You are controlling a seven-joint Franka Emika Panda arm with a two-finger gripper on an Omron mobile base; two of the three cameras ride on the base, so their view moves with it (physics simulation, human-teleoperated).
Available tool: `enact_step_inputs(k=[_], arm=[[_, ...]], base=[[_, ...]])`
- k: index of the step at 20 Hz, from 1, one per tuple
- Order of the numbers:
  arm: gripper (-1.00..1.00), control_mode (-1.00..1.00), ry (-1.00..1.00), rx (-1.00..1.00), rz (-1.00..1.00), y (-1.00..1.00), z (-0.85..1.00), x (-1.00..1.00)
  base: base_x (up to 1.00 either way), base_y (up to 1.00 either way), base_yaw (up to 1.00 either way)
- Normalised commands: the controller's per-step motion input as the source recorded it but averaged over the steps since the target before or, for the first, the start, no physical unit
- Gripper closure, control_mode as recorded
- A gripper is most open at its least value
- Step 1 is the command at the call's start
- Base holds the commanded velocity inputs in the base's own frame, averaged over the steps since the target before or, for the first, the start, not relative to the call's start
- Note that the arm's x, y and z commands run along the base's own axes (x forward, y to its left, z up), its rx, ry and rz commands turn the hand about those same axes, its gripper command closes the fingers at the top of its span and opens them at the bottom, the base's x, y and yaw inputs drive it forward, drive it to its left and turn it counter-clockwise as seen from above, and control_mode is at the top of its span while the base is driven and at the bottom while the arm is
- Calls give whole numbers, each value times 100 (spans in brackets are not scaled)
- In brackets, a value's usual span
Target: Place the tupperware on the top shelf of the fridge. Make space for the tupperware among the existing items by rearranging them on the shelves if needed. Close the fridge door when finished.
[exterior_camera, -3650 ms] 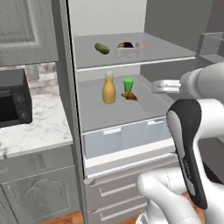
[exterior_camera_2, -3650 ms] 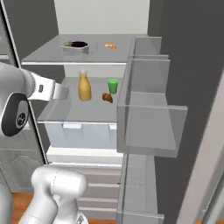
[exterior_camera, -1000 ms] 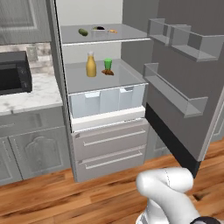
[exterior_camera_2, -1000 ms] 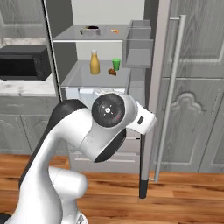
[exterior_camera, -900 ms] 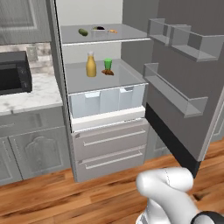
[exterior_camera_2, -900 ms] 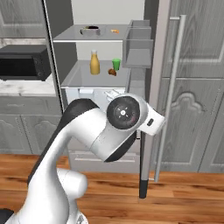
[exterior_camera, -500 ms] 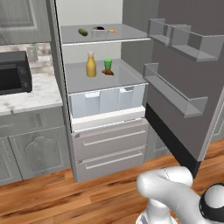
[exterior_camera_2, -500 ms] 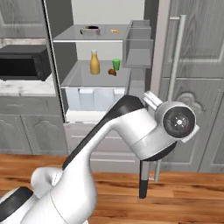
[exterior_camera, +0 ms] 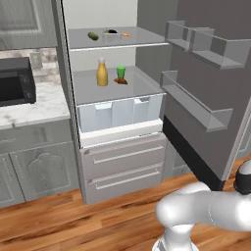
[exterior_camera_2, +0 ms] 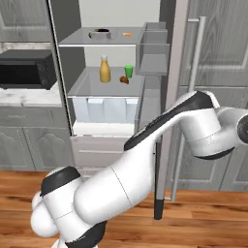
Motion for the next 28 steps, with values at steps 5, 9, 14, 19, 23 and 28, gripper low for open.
enact_step_inputs(k=[5, 9, 14, 19, 23, 28], arm=[[-100, -100, 0, 33, 0, -40, -23, 56], [-100, -100, 0, 26, 3, -11, -51, 40], [-100, -100, 0, 16, 10, 0, -69, 43], [-100, -100, 4, 8, 11, 8, -64, 60], [-100, -100, 3, 7, 11, 10, -41, 73], [-100, -100, 1, 11, 12, 3, -14, 72]], base=[[0, 0, 0], [0, 0, 0], [0, 0, 0], [0, 0, 0], [0, 0, 0], [0, 0, 0]])
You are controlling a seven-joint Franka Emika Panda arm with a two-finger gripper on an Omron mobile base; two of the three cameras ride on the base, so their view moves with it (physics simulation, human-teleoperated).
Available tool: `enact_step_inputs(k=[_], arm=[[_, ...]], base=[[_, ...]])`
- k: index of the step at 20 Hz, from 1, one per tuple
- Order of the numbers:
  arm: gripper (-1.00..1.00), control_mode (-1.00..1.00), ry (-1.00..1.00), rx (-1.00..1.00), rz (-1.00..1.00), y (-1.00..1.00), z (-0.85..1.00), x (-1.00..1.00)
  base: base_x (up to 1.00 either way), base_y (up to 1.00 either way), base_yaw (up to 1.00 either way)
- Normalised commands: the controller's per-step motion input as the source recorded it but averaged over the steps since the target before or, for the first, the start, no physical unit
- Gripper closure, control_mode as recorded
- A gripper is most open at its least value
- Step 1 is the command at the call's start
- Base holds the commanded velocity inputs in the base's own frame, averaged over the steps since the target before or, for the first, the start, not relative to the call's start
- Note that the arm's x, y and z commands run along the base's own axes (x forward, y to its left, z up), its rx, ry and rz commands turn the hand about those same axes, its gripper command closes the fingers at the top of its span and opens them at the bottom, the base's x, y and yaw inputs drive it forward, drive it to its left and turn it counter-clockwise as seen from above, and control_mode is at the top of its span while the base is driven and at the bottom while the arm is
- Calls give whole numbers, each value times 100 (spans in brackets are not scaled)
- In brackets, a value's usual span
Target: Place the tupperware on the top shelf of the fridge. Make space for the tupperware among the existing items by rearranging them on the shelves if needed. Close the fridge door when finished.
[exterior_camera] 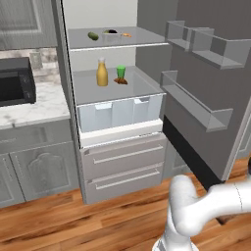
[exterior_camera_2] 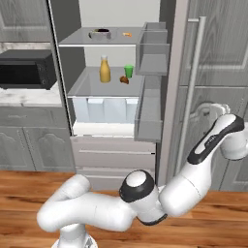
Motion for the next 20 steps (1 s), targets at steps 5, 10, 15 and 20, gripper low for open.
enact_step_inputs(k=[5, 10, 15, 20], arm=[[-100, -100, 0, 17, 14, 9, -2, 43], [-100, -100, 0, 5, 26, 76, -28, -2], [-100, -100, -1, -4, 38, 100, -45, -23], [-100, -100, -12, -17, 39, 100, -46, -49]], base=[[0, 0, 0], [0, 0, 0], [0, 0, 0], [0, 0, 0]])
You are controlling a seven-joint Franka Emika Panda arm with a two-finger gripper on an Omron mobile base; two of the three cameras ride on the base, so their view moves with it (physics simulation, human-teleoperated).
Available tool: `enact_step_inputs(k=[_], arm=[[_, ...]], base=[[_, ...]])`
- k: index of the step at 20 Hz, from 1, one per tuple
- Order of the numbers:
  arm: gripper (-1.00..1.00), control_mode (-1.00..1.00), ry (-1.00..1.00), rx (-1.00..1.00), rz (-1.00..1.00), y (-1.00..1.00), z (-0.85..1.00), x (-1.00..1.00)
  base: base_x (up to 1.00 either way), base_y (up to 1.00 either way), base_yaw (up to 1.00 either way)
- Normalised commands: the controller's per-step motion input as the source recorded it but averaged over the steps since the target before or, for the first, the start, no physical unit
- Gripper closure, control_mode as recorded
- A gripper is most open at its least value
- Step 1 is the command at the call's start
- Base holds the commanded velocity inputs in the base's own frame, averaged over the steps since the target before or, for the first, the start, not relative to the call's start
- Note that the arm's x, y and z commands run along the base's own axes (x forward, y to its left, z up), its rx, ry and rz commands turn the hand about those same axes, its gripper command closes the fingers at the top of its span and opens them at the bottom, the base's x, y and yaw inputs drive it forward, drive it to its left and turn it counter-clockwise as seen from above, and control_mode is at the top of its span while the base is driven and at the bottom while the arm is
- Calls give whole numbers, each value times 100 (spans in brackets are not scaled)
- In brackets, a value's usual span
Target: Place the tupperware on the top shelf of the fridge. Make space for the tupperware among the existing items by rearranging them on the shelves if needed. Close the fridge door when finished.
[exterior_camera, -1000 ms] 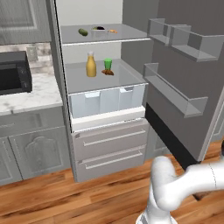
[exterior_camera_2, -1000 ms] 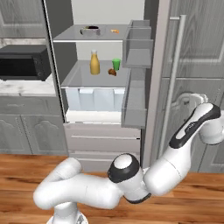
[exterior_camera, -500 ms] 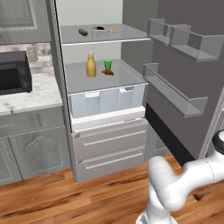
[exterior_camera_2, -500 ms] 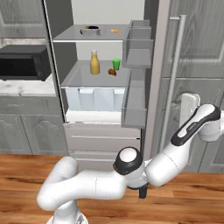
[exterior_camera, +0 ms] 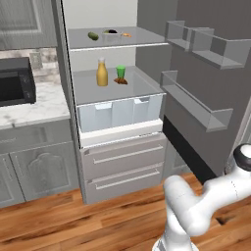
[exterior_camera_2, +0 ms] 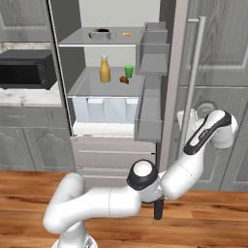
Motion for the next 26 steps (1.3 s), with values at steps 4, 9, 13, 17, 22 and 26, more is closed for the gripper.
enact_step_inputs(k=[4, 9, 13, 17, 22, 26], arm=[[-100, -100, -23, -20, 32, 100, -23, -47], [-100, -100, -38, -19, 17, 100, 0, -31], [-100, -100, -39, -20, 5, 100, 0, -13], [-100, -100, -32, -22, 0, 100, 0, 0], [-100, -100, -33, -12, -3, 88, 28, 14], [-100, -100, -39, 0, -20, 26, 48, 52]], base=[[0, 0, 0], [0, 0, 0], [0, 0, 0], [0, 0, 0], [0, 0, 0], [0, 0, 0]])
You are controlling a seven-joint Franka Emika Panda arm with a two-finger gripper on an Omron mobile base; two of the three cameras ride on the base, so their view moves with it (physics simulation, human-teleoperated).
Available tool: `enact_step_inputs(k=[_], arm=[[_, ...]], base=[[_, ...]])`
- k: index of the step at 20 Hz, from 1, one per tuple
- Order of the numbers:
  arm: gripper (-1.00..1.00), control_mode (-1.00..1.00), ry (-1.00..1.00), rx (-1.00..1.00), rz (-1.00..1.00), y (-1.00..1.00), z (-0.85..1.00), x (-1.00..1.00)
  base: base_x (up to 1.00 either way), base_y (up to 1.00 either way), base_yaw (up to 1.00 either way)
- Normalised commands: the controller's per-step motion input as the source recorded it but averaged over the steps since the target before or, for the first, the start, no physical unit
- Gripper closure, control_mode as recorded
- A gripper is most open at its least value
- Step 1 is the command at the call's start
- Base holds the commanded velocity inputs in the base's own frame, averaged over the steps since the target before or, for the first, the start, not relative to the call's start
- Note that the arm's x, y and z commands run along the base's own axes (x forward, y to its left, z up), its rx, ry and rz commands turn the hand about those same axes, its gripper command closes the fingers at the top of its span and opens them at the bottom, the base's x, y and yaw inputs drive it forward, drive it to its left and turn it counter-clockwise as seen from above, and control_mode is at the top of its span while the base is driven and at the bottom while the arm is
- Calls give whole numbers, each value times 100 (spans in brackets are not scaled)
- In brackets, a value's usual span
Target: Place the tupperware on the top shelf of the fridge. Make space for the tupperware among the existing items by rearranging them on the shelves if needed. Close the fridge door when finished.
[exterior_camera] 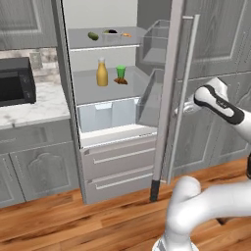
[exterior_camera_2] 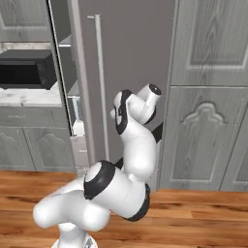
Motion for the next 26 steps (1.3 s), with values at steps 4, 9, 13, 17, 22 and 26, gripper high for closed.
enact_step_inputs(k=[4, 9, 13, 17, 22, 26], arm=[[-100, -100, -45, 1, -24, 16, 57, 58], [-100, -100, -42, 3, -17, 51, 42, 74], [-100, -100, -32, 0, -9, 83, 13, 73], [-100, -100, -19, 0, -7, 86, 0, 53], [-100, -100, -4, 0, -9, 59, 3, 48], [-100, -100, 8, -3, -13, 23, 1, 25]], base=[[0, 0, 0], [0, 0, 0], [0, 0, 0], [0, 0, 0], [0, 0, 0], [0, 0, 0]])
